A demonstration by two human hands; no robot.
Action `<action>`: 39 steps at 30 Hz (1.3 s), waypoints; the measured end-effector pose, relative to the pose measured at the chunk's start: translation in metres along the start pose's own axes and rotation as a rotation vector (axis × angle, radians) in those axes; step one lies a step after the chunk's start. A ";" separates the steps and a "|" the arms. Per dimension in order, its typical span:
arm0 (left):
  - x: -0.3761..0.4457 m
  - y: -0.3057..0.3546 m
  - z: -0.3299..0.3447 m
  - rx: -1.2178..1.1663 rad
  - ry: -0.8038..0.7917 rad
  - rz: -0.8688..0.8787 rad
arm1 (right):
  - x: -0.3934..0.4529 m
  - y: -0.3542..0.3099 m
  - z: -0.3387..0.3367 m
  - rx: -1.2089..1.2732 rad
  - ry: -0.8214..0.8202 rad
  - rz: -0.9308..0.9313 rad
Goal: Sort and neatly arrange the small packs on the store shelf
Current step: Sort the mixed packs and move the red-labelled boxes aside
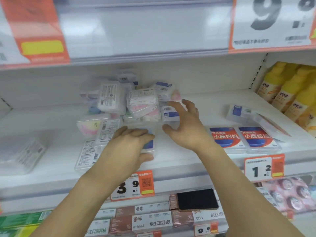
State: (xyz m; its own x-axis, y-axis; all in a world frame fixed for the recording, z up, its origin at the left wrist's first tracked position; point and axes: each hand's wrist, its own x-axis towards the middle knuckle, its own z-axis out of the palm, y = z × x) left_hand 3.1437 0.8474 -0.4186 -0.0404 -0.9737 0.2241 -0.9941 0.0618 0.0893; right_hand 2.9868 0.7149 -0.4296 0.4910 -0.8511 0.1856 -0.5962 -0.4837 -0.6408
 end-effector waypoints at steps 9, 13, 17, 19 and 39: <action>-0.043 -0.019 -0.027 -0.778 0.443 -0.313 | 0.022 -0.001 0.024 -0.183 0.011 0.147; -0.048 -0.030 -0.033 -0.938 0.614 -0.378 | 0.016 0.000 0.019 -0.085 0.097 0.130; -0.055 -0.038 -0.038 -0.799 0.701 -0.411 | 0.004 -0.002 0.009 -0.094 0.136 0.066; -0.059 -0.044 -0.038 -0.633 0.659 -0.429 | -0.004 -0.004 0.004 -0.107 0.177 0.031; -0.079 -0.059 -0.042 -0.638 0.260 -0.314 | -0.044 -0.066 0.030 0.786 0.221 -0.331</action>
State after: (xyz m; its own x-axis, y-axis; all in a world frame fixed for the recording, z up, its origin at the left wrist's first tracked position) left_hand 3.2093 0.9303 -0.4008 0.3388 -0.8884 0.3096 -0.7006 -0.0186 0.7133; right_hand 3.0232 0.7902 -0.4175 0.3788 -0.7515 0.5401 0.2041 -0.5014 -0.8408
